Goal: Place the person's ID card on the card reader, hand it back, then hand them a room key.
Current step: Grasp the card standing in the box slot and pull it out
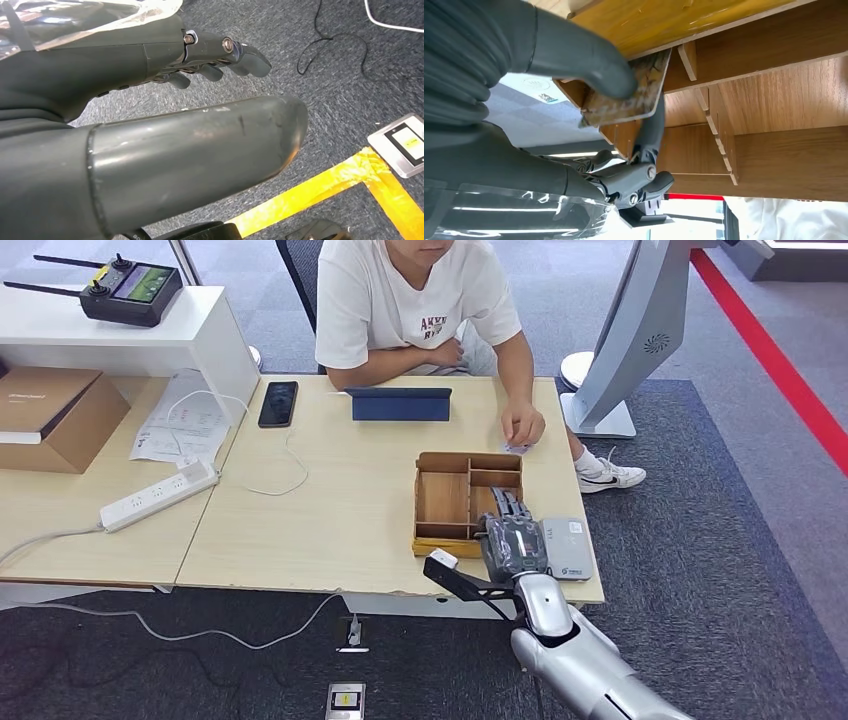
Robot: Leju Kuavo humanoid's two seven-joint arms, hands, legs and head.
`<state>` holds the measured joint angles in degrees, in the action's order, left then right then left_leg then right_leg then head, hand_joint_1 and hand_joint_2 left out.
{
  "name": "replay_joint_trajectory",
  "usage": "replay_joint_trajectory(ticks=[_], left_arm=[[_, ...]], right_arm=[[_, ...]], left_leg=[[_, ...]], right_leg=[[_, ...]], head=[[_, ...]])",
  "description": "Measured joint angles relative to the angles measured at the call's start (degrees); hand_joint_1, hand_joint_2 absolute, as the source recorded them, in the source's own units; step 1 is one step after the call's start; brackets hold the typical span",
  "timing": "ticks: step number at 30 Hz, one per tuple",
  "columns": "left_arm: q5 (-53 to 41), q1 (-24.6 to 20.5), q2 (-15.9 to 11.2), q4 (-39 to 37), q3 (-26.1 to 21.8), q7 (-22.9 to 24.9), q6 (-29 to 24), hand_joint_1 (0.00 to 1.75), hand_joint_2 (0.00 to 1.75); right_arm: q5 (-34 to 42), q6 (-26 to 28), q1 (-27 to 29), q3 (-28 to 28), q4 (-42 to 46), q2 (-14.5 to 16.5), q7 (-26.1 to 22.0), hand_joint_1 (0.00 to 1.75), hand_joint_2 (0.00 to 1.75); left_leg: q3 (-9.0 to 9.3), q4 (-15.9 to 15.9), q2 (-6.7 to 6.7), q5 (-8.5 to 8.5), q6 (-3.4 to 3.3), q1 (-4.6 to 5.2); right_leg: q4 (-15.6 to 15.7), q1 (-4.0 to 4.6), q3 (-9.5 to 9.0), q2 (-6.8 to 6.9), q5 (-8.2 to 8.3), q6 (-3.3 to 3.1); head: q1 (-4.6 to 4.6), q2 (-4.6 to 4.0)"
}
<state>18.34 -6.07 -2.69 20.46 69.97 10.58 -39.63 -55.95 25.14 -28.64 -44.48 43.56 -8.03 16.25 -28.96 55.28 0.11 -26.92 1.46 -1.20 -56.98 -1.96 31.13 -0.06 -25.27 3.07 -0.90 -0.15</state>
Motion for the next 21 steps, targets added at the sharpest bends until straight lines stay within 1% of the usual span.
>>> replay_joint_trajectory(ticks=[13,18,21], left_arm=[[-2.1,0.1,0.0,-0.4,-1.4,-0.1,0.0,0.0,0.0],[-3.0,0.2,0.0,-0.5,-2.1,-0.1,0.0,0.0,0.0],[-3.5,0.3,0.0,-0.5,-2.6,-0.1,0.0,0.0,0.0]], right_arm=[[1.6,1.3,-0.1,0.0,-1.1,0.3,-0.2,1.53,1.75],[2.0,1.9,-0.1,-0.1,-1.4,0.3,-0.3,1.57,1.75],[2.3,2.9,-0.1,-0.1,-1.6,0.3,-0.3,1.7,1.75]], left_leg=[[0.01,0.0,0.0,0.0,0.0,0.0],[0.01,0.0,0.0,0.0,0.0,0.0],[0.0,0.0,0.0,0.0,0.0,0.0]], right_leg=[[0.0,0.0,0.0,0.0,0.0,0.0],[0.0,0.0,0.0,0.0,0.0,0.0],[0.0,0.0,0.0,0.0,0.0,0.0]], head=[[0.0,0.0],[0.0,0.0],[0.0,0.0]])
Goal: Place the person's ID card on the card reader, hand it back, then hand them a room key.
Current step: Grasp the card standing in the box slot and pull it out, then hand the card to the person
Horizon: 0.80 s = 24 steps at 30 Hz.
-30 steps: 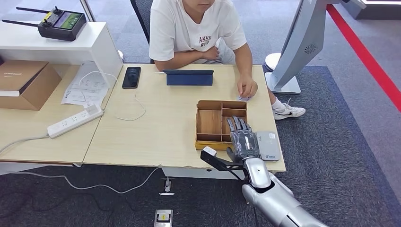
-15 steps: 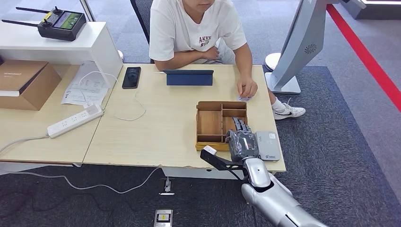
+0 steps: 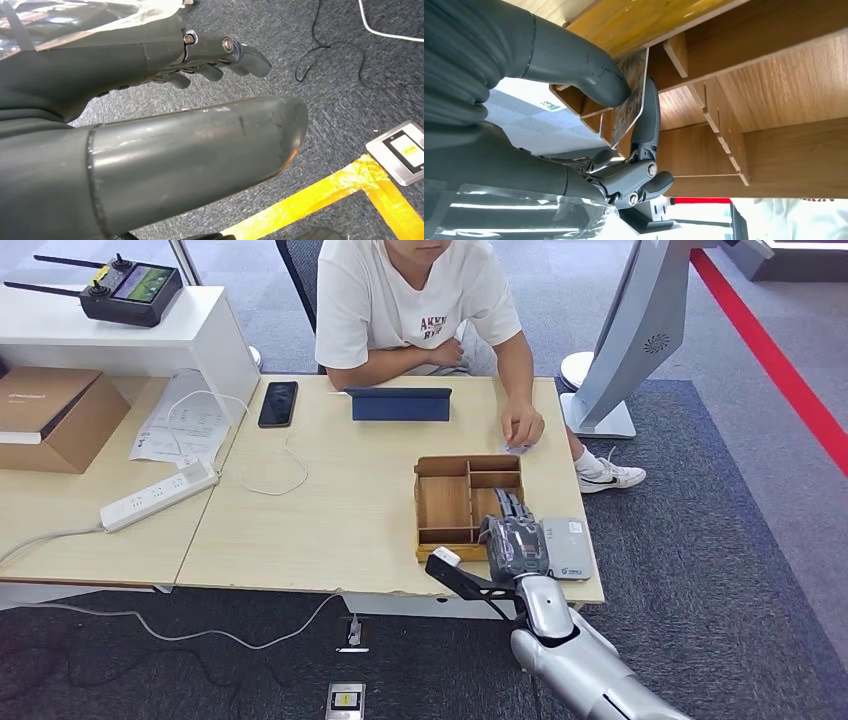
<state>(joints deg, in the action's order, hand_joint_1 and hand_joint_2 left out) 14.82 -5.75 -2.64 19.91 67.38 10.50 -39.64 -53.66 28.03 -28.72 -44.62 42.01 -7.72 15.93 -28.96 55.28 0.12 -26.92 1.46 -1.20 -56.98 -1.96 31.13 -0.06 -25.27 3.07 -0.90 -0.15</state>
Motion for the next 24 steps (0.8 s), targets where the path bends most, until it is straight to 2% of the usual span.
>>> replay_joint_trajectory(ticks=[5,10,16,24], left_arm=[[-0.5,0.1,0.0,0.0,-0.4,0.1,0.0,0.0,0.0],[-1.7,0.2,0.1,0.0,-0.8,0.1,0.0,0.0,0.0],[-2.1,0.5,0.2,-0.1,-1.5,0.0,0.0,0.0,0.0],[-2.5,0.6,0.3,-0.1,-1.6,0.1,0.1,0.0,0.0]], right_arm=[[-0.6,4.6,0.0,0.0,0.7,0.1,0.3,1.75,1.75],[-3.9,7.8,0.1,0.4,6.0,-0.4,2.6,1.75,1.75],[-10.0,6.1,0.6,2.6,17.1,-1.9,4.8,1.75,1.75],[-14.0,1.8,1.1,5.3,29.4,-2.9,5.2,1.75,1.75]], left_leg=[[0.0,0.0,0.0,0.0,0.0,0.0],[0.0,0.0,0.0,0.0,0.0,0.0],[0.02,0.0,0.01,0.0,0.0,0.0],[0.02,0.0,0.01,0.0,0.0,0.0]], right_leg=[[0.0,0.0,0.0,0.0,0.0,0.0],[0.0,0.0,0.02,0.0,0.0,0.0],[0.0,0.0,0.01,0.0,0.0,0.0],[0.0,0.0,0.01,0.0,0.0,0.0]], head=[[0.0,0.0],[0.01,0.0],[0.0,0.0],[0.0,0.0]])
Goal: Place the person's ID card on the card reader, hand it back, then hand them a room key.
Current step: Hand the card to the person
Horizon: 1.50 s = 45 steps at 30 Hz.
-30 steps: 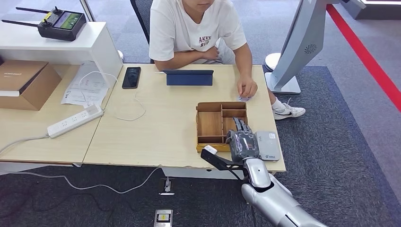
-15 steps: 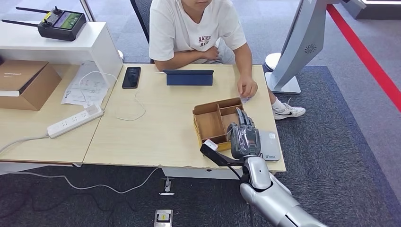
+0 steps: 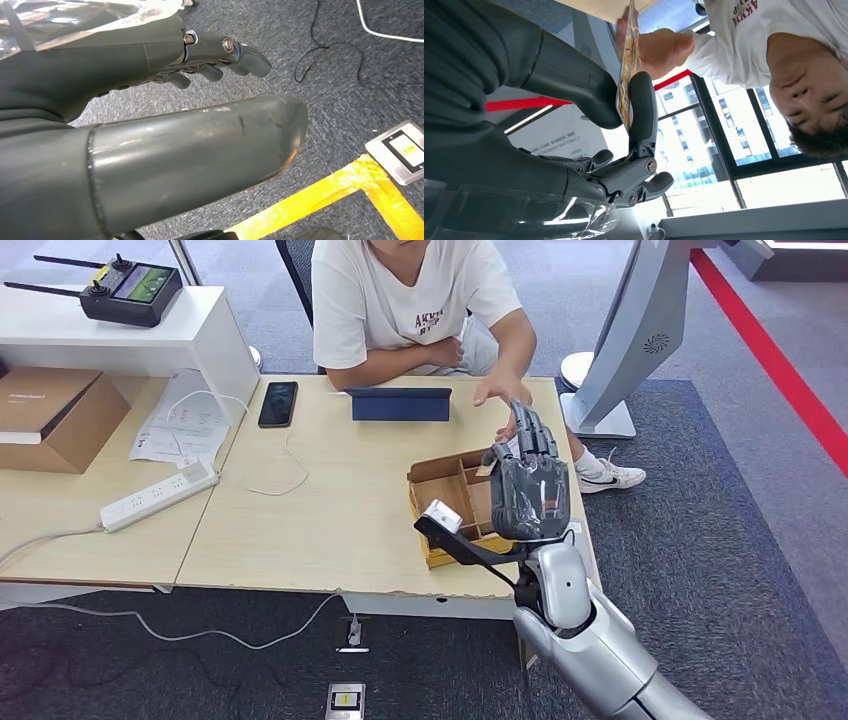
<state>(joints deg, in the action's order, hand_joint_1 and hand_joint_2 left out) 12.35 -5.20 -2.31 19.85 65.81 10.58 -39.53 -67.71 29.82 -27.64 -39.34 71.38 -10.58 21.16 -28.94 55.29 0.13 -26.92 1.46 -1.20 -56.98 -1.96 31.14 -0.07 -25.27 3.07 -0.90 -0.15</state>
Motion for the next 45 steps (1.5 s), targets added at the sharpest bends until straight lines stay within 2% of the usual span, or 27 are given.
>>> replay_joint_trajectory(ticks=[4,8,12,19,20,21,23,24,25,33,37,41,45], left_arm=[[-1.7,-0.6,0.1,0.0,0.1,1.0,0.9,0.0,0.0],[-3.4,-1.8,0.1,0.0,0.3,2.3,2.0,0.0,0.0],[-4.5,-2.9,0.1,0.1,0.5,3.2,2.8,0.0,0.0],[-5.1,-3.8,0.1,0.2,0.8,3.6,3.3,0.0,0.0],[-5.1,-3.8,0.1,0.2,0.8,3.6,3.4,0.0,0.0],[-5.1,-3.9,0.1,0.2,0.8,3.6,3.4,0.0,0.0],[-5.1,-3.9,0.1,0.2,0.8,3.6,3.4,0.0,0.0],[-5.1,-3.9,0.1,0.2,0.8,3.6,3.4,0.0,0.0],[-5.1,-3.9,0.1,0.2,0.8,3.6,3.4,0.0,0.0],[-5.7,-3.8,0.0,0.2,0.8,3.8,3.5,0.0,0.0],[-5.7,-3.8,0.0,0.2,0.8,3.9,3.5,0.0,0.0],[-4.5,-3.4,0.0,0.2,0.8,3.4,2.8,0.0,0.0],[-2.7,-2.6,0.0,0.1,0.8,2.1,2.1,0.0,0.0]], right_arm=[[-0.1,-3.7,-1.4,0.5,1.9,0.0,-0.2,1.75,1.75],[0.7,-7.7,-5.2,0.3,1.1,0.0,-0.7,1.75,1.75],[2.8,-10.9,-10.4,-0.5,-2.7,0.5,-1.3,1.75,1.75],[6.2,-12.4,-17.9,-2.3,-12.8,2.8,-2.2,1.75,1.75],[6.3,-12.4,-18.4,-2.5,-14.1,3.1,-2.2,1.67,1.75],[6.5,-12.4,-18.9,-2.7,-15.3,3.4,-2.3,1.5,1.75],[6.6,-12.2,-19.7,-3.2,-17.5,4.0,-2.4,0.65,1.75],[6.6,-12.0,-20.1,-3.5,-18.6,4.3,-2.5,0.29,1.75],[6.7,-11.7,-20.4,-3.7,-19.6,4.6,-2.6,0.03,1.75],[8.6,-7.4,-21.7,-5.6,-25.0,5.9,-2.9,0.0,1.75],[13.4,-4.6,-21.6,-5.9,-26.0,5.9,-4.4,0.0,1.75],[28.4,-1.4,-20.5,-4.4,-24.9,6.0,-9.9,0.0,1.75],[47.4,-3.3,-17.7,-1.7,-20.7,6.3,-16.3,0.0,1.75]], left_leg=[[-0.01,0.0,0.0,0.01,0.01,0.0],[-0.03,0.0,0.0,0.04,0.03,0.0],[-0.04,0.0,-0.03,0.05,0.02,0.0],[-0.07,0.0,-0.1,0.05,0.03,-0.01],[-0.09,0.0,-0.1,0.05,0.03,-0.01],[-0.11,0.0,-0.1,0.05,0.03,-0.01],[-0.16,0.0,-0.1,0.04,0.03,-0.01],[-0.18,0.0,-0.1,0.04,0.03,-0.01],[-0.19,0.0,-0.09,0.04,0.03,-0.01],[-0.2,0.0,-0.09,0.04,0.03,-0.01],[-0.17,0.0,-0.08,0.04,0.03,0.0],[-0.15,0.0,-0.08,0.04,0.03,-0.01],[-0.14,0.0,-0.08,0.04,0.04,-0.01]], right_leg=[[0.0,0.0,-0.01,0.0,0.01,0.0],[0.0,0.0,-0.01,0.0,0.04,0.02],[0.0,0.0,-0.02,0.0,0.06,0.02],[0.0,0.0,-0.01,0.04,0.05,0.02],[0.0,0.0,0.0,0.03,0.05,0.02],[0.0,0.0,0.02,0.03,0.05,0.02],[0.0,0.0,0.07,0.04,0.05,0.02],[0.0,0.0,0.09,0.03,0.05,0.02],[0.0,0.0,0.11,0.03,0.05,0.02],[0.0,0.0,0.13,0.03,0.04,0.02],[0.0,0.0,0.12,0.03,0.05,0.02],[0.0,0.01,0.1,0.03,0.05,0.02],[0.0,0.02,0.12,0.03,0.04,0.02]], head=[[0.01,0.0],[0.0,0.0],[0.01,0.0],[0.01,0.0],[0.01,0.0],[0.0,0.0],[0.01,0.0],[0.01,0.0],[0.01,0.0],[0.0,0.0],[0.0,0.0],[0.0,0.0],[0.01,0.0]])
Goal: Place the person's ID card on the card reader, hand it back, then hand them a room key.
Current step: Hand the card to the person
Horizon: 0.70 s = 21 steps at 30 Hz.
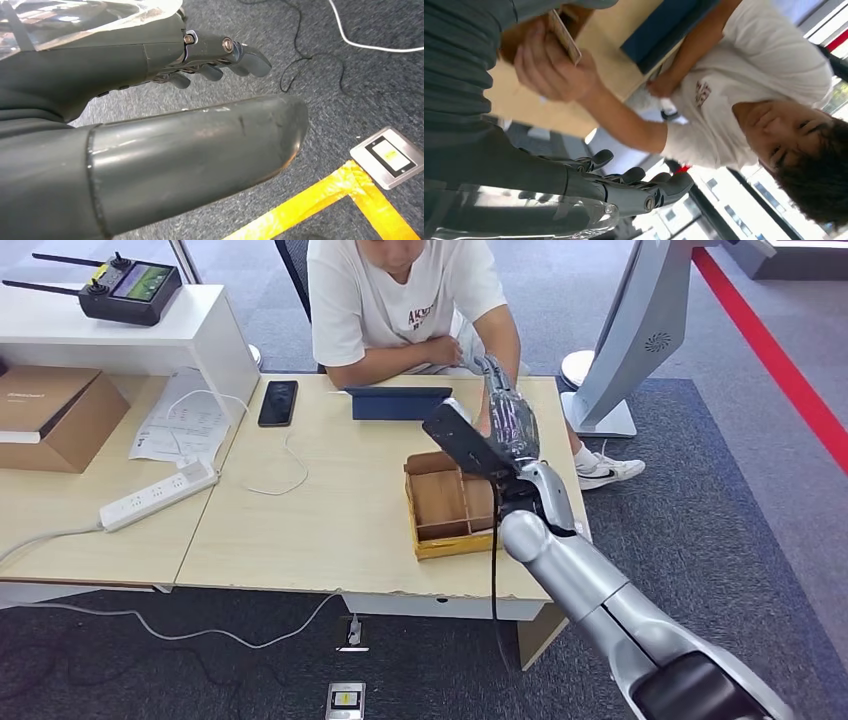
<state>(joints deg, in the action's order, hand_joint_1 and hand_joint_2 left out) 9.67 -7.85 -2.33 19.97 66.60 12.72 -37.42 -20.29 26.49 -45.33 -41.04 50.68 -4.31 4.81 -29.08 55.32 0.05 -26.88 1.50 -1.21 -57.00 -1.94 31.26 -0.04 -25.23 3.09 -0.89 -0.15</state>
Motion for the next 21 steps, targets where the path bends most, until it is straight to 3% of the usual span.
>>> replay_joint_trajectory(ticks=[3,6,14,21], left_arm=[[1.4,0.6,0.0,0.0,-0.1,-1.1,-0.5,0.0,0.0],[2.4,1.3,-0.1,-0.2,-0.1,-2.0,-1.1,0.0,0.0],[4.3,2.5,-0.1,-0.5,-0.7,-3.2,-2.2,0.0,0.0],[3.9,2.6,0.0,-0.9,-1.4,-3.5,-2.2,0.0,0.0]], right_arm=[[11.6,-2.9,3.4,1.3,5.6,-0.5,-3.5,0.0,1.75],[17.3,-4.4,7.7,2.0,12.7,-1.8,-5.1,0.0,1.75],[21.4,-5.4,20.5,4.5,29.3,-6.0,-7.4,0.0,1.75],[20.5,-5.4,28.9,7.0,37.4,-7.8,-8.9,0.0,1.75]], left_leg=[[0.02,0.0,0.0,-0.01,0.0,-0.01],[0.01,0.0,0.0,-0.01,0.0,-0.01],[0.06,0.0,0.03,-0.03,-0.02,-0.01],[0.09,0.0,0.05,-0.03,-0.02,-0.02]], right_leg=[[0.0,0.01,0.0,0.0,-0.01,-0.01],[0.0,0.02,0.0,0.0,-0.03,-0.02],[0.1,0.02,-0.05,0.0,-0.03,-0.02],[0.1,0.02,-0.07,-0.01,-0.03,-0.03]], head=[[-0.01,0.0],[-0.01,0.0],[-0.01,0.0],[0.0,0.0]])
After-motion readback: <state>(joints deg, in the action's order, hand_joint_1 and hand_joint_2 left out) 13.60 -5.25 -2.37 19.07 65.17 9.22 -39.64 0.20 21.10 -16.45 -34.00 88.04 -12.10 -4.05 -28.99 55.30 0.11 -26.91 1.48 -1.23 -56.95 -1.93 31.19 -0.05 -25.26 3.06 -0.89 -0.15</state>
